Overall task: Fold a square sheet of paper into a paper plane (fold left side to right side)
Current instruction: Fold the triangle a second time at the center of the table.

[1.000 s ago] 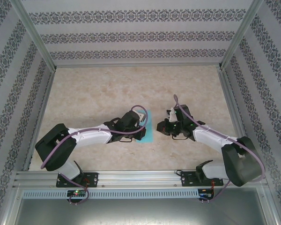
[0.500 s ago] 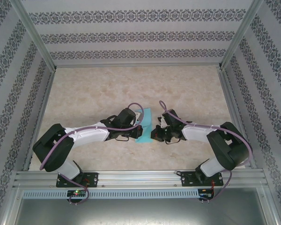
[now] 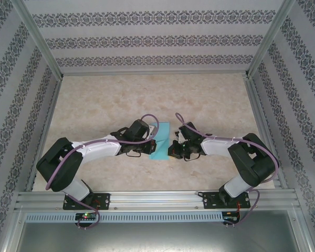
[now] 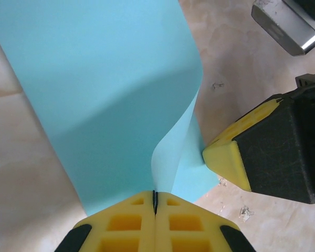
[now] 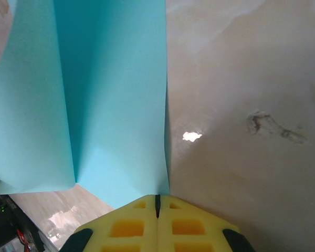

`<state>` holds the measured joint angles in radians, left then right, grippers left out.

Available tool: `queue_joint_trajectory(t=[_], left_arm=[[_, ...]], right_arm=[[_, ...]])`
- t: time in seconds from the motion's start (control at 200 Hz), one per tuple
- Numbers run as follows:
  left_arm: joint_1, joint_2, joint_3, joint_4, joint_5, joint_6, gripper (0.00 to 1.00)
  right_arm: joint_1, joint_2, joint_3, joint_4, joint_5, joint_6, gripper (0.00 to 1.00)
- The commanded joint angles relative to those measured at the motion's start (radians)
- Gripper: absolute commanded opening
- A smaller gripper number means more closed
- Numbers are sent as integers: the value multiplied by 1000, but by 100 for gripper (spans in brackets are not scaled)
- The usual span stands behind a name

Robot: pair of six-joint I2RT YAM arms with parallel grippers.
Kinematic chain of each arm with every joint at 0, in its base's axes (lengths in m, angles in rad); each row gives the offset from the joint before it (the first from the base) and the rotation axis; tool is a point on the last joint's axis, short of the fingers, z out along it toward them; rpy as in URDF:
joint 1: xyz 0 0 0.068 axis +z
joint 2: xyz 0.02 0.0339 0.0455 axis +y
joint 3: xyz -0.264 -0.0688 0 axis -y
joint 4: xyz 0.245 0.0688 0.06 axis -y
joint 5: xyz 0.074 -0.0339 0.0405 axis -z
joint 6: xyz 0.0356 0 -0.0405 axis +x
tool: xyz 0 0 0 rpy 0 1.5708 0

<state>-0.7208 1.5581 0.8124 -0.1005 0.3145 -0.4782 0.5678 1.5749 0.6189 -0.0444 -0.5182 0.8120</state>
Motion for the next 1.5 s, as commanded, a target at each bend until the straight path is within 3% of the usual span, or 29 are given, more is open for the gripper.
queue_joint_trajectory(t=[0.0, 1.494], left_arm=[[21, 23, 36, -42, 11, 46, 0], [77, 190, 156, -121, 9, 194, 0]], right_arm=[[14, 37, 7, -90, 56, -29, 0], [15, 53, 35, -176, 72, -68, 0]])
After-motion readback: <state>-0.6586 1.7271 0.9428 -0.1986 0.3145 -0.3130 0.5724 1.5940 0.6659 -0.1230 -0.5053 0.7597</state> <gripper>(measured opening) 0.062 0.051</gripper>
